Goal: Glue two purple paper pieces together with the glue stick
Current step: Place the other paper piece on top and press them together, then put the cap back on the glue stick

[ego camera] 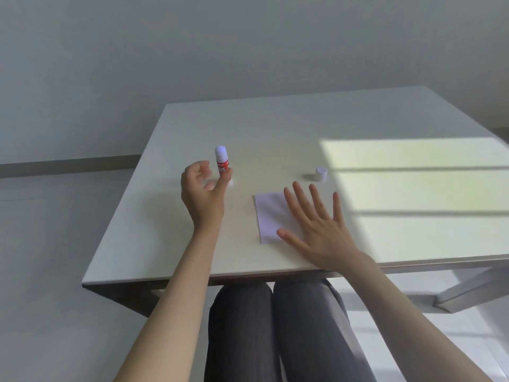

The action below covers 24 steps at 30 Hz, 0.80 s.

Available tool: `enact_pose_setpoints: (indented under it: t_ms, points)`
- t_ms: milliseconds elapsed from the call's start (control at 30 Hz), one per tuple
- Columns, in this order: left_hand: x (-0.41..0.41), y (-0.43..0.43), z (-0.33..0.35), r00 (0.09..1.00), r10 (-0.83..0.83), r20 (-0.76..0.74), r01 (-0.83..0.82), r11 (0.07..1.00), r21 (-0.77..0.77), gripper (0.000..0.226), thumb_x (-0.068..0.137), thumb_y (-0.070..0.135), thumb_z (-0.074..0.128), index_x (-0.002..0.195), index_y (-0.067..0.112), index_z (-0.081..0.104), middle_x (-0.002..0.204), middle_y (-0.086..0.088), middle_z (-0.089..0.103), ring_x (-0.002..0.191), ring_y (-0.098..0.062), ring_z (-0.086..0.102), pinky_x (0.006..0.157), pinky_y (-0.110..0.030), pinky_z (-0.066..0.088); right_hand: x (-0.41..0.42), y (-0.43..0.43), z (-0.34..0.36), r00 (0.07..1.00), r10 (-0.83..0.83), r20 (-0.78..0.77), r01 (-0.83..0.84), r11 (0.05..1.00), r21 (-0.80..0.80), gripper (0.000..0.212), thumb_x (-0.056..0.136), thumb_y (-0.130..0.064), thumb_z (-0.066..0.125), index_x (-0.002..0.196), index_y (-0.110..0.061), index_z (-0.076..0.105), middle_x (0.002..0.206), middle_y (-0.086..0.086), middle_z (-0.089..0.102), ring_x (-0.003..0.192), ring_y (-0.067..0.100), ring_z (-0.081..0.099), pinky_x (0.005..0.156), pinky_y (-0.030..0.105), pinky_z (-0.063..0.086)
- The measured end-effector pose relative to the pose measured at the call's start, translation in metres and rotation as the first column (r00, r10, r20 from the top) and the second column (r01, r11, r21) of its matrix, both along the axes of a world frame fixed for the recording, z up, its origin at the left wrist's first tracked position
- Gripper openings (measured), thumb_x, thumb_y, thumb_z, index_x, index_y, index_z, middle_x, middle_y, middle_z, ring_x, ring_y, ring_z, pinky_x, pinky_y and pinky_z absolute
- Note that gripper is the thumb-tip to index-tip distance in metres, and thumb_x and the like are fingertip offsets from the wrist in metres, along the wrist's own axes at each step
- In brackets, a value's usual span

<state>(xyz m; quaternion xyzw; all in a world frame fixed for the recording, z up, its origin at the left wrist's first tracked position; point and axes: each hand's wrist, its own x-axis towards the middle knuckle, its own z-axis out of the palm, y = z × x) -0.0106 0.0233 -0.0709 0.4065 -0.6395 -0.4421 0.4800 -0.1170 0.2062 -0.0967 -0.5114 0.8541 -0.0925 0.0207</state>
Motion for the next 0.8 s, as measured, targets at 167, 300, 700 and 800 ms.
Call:
enact_pose_setpoints:
  t_ms: [167, 300, 700, 800]
  points:
    - [-0.036, -0.016, 0.001, 0.980, -0.012, 0.198, 0.016, 1.000, -0.018, 0.026, 0.079, 0.026, 0.069, 0.084, 0.003, 0.059, 0.082, -0.010, 0.068, 0.076, -0.021, 0.059, 0.073, -0.029, 0.044, 0.003, 0.002, 0.008, 0.966, -0.054, 0.253, 0.136, 0.938, -0.319, 0.078, 0.081, -0.071, 0.019, 0.147, -0.040, -0.008, 0.158, -0.017, -0.012, 0.145, 0.006, -0.013, 0.115, 0.044, -0.014]
    - [-0.033, -0.010, 0.014, 0.976, -0.052, 0.210, 0.054, 0.999, -0.004, 0.035, 0.082, 0.025, 0.061, 0.059, -0.001, 0.056, 0.046, -0.001, 0.058, 0.048, -0.007, 0.047, 0.057, -0.022, 0.037, 0.011, -0.011, 0.023, 0.837, -0.032, 0.546, 0.375, 0.760, -0.531, 0.039, 0.089, -0.041, 0.053, 0.123, -0.021, 0.058, 0.128, -0.005, 0.060, 0.118, 0.012, 0.055, 0.105, 0.039, 0.040]
    - [-0.002, 0.018, 0.055, 0.905, -0.381, -0.189, 0.414, 0.892, 0.182, 0.015, 0.058, 0.040, 0.076, 0.065, 0.027, 0.076, 0.084, -0.007, 0.077, 0.093, -0.029, 0.073, 0.097, -0.044, 0.052, 0.016, -0.064, 0.055, -0.306, 0.381, 0.872, 0.530, 0.829, -0.176, 0.024, 0.095, -0.021, 0.048, 0.089, -0.002, 0.061, 0.069, 0.007, 0.066, 0.056, 0.013, 0.064, 0.057, 0.020, 0.055]
    - [-0.004, 0.022, 0.057, 0.919, -0.344, -0.190, 0.379, 0.906, 0.191, 0.014, 0.057, 0.041, 0.076, 0.062, 0.028, 0.076, 0.086, -0.011, 0.076, 0.094, -0.030, 0.073, 0.098, -0.045, 0.052, 0.026, -0.063, 0.048, 0.620, 0.288, 0.730, 0.431, 0.653, -0.623, 0.010, 0.084, -0.006, 0.063, 0.082, -0.008, 0.053, 0.077, 0.008, 0.066, 0.065, 0.020, 0.065, 0.064, 0.030, 0.053]
